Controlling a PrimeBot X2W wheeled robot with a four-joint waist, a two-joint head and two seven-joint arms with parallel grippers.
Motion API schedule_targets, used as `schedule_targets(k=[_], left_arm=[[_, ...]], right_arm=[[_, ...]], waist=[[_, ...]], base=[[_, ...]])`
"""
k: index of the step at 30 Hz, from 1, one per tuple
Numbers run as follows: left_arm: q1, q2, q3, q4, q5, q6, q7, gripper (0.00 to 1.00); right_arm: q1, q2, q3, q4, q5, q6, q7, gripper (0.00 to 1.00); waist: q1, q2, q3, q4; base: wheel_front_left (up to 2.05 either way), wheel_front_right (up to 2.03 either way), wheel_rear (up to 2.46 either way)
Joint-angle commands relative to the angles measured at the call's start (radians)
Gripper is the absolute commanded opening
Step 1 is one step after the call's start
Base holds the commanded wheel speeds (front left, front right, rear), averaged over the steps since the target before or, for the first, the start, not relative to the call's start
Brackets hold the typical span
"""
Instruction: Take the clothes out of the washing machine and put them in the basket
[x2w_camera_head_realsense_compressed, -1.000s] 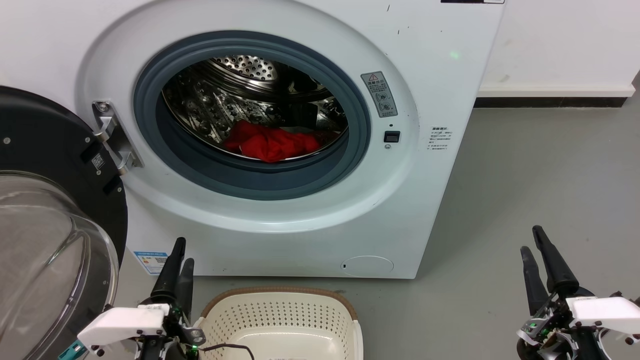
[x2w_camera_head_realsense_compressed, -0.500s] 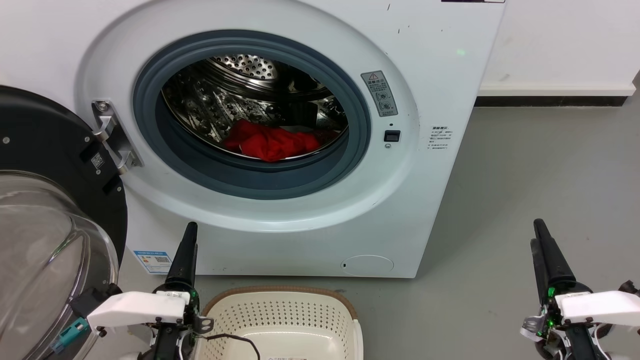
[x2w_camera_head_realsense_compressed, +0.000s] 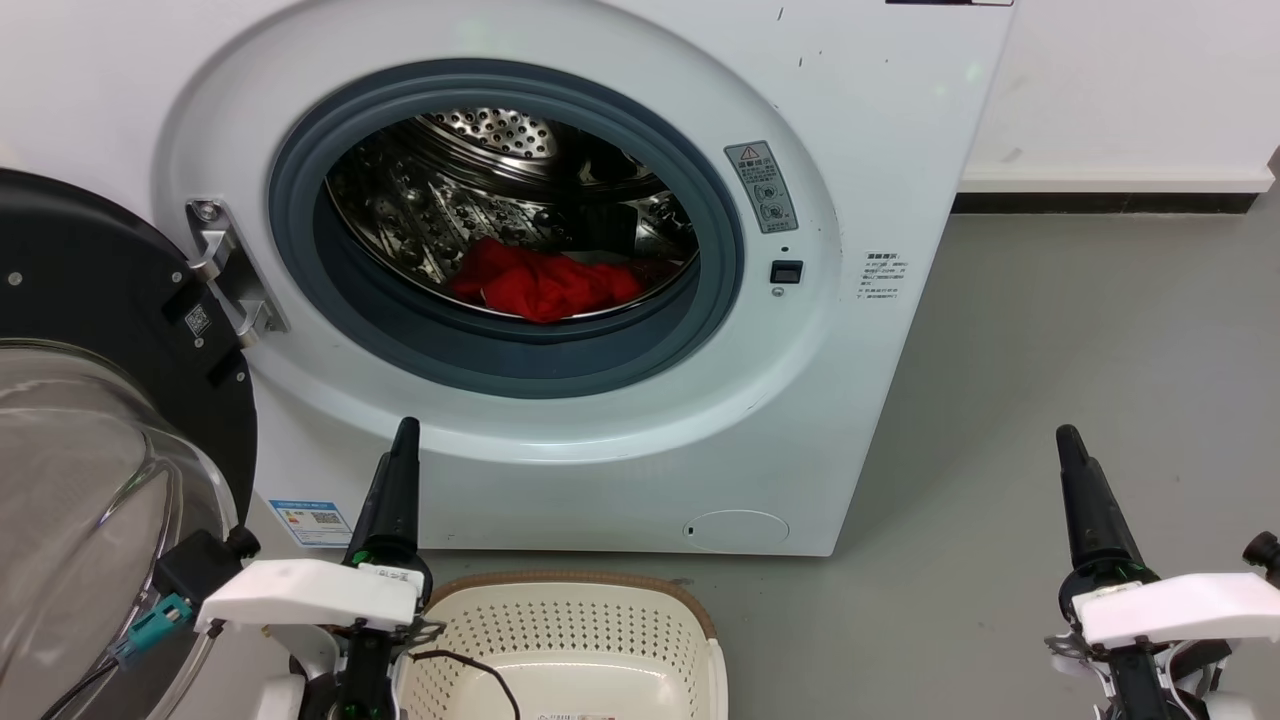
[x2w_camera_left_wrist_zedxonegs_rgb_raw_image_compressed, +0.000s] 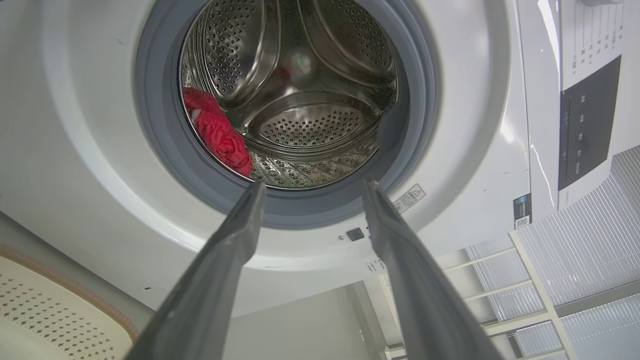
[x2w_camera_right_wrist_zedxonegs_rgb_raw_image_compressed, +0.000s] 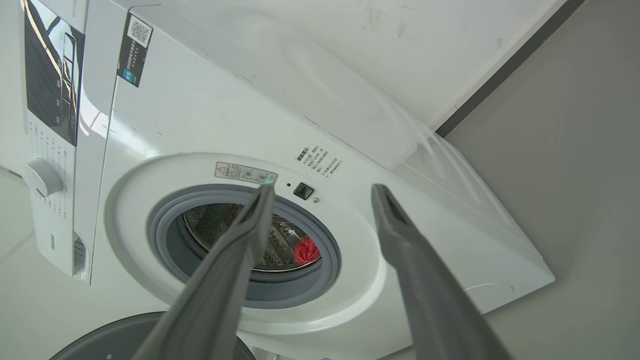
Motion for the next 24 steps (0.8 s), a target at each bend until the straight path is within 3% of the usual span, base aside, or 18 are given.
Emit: schedule_targets(k=[1, 24], left_arm=[[-0.033, 0.003, -0.005, -0.016, 0.026, -0.002, -0.008, 1.0], [-0.068, 0.003, -0.074, 0.011, 0.449, 0.017, -0.082, 1.0]], right_arm=[[-0.01, -0.002, 0.002, -0.021, -0.03, 0.0, -0.008, 1.0], [0.011, -0.002, 0.014, -0.021, -0.436, 0.0, -0.083, 1.0]], waist=[[0.0, 0.0, 0.0, 0.0], [0.0, 0.0, -0.007, 0.007]], base=[[0.0, 0.0, 0.0], [0.0, 0.0, 0.0]])
